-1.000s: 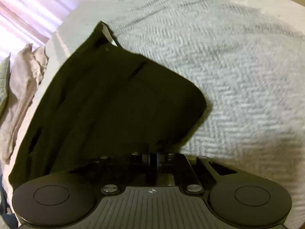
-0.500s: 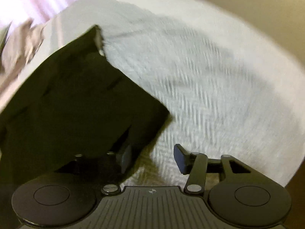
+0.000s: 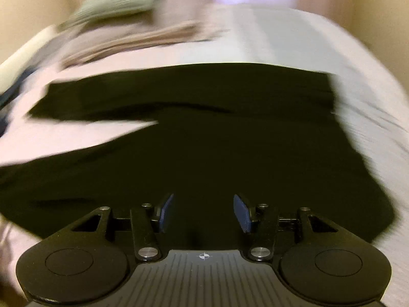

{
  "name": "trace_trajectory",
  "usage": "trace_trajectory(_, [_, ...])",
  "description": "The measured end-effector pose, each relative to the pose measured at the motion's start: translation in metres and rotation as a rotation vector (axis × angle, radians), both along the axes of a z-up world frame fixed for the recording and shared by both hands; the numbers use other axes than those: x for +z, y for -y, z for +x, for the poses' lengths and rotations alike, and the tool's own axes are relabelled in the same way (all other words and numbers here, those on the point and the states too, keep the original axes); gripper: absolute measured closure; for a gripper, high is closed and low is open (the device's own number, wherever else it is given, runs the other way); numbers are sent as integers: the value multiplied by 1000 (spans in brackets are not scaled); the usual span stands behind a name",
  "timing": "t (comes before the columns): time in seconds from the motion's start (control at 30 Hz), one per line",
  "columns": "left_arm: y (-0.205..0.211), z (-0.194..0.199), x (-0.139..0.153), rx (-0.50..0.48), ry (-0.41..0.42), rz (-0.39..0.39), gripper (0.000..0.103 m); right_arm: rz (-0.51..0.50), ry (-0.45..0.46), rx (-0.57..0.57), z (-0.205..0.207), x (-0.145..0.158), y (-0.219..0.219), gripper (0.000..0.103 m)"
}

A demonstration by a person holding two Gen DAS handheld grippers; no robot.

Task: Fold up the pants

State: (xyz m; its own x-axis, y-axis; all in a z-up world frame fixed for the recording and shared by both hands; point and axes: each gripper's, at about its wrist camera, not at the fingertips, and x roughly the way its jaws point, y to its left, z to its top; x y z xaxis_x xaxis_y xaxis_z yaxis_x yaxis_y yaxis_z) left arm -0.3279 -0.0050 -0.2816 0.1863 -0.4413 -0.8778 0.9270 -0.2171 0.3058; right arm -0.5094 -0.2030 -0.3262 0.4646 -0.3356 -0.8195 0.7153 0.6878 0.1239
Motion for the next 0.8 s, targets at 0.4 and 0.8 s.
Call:
trace_trajectory(0.4, [-77, 171, -72, -608, 162, 120, 78, 63, -104, 217, 184, -61, -114, 54])
trace_trajectory(0.8, [-168, 204, -74, -512, 133, 192, 103, 106, -202, 254, 209, -67, -153, 54])
